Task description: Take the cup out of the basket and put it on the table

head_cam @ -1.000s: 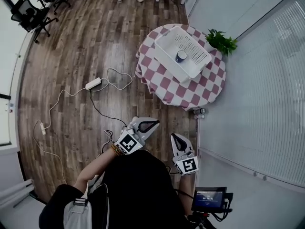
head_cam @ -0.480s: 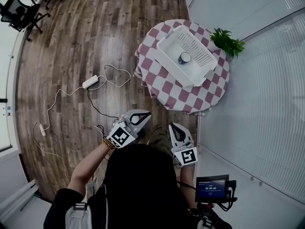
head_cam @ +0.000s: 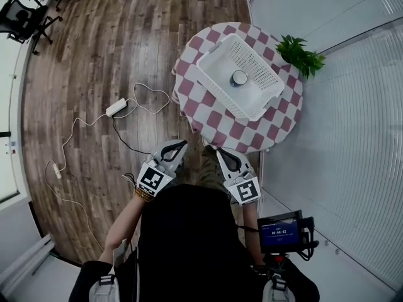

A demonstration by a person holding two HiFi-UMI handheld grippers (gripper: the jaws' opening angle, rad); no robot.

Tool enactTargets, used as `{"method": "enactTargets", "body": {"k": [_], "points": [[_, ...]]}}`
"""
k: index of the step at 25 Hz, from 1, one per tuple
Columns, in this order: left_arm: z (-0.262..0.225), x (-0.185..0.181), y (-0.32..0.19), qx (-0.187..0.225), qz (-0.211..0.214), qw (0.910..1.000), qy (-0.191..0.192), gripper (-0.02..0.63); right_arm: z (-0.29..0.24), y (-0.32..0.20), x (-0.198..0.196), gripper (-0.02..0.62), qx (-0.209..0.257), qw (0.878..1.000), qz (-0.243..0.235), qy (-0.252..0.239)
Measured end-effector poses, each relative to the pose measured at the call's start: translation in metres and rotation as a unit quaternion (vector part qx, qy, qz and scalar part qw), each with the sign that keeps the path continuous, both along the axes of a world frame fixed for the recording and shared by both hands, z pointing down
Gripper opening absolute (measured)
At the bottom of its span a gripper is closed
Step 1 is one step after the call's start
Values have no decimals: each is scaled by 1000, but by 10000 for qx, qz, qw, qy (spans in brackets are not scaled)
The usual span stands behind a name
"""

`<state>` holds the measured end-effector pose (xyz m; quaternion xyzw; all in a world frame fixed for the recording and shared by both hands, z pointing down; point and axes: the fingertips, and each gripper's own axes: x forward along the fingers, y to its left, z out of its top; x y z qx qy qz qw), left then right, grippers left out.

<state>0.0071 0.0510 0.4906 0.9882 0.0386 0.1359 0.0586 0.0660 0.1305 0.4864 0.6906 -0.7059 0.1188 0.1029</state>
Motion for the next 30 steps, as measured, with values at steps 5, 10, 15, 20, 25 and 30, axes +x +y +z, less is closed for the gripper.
{"method": "enactTargets", "body": {"k": [5, 10, 15, 20, 25, 30], "points": [[0, 28, -12, 8, -296, 9994, -191, 3, -7, -15, 59, 11, -121, 9992, -223, 307], [-1, 49, -21, 28, -539, 9984, -159, 3, -8, -29, 114, 11, -302, 9976, -334, 527], [6, 52, -28, -47, -898, 9957, -240, 3, 5, -53, 162, 11, -636, 9940, -419, 782], [15, 40, -32, -189, -1159, 9922, -416, 3, 40, -70, 196, 11, -1230, 9841, -795, 1003], [24, 24, -40, -267, -1484, 9869, -573, 3, 62, -87, 220, 12, -1642, 9731, -1143, 1140], [26, 17, -47, -275, -1769, 9819, -621, 3, 88, -106, 238, 12, -2174, 9560, -1499, 1276]]}}
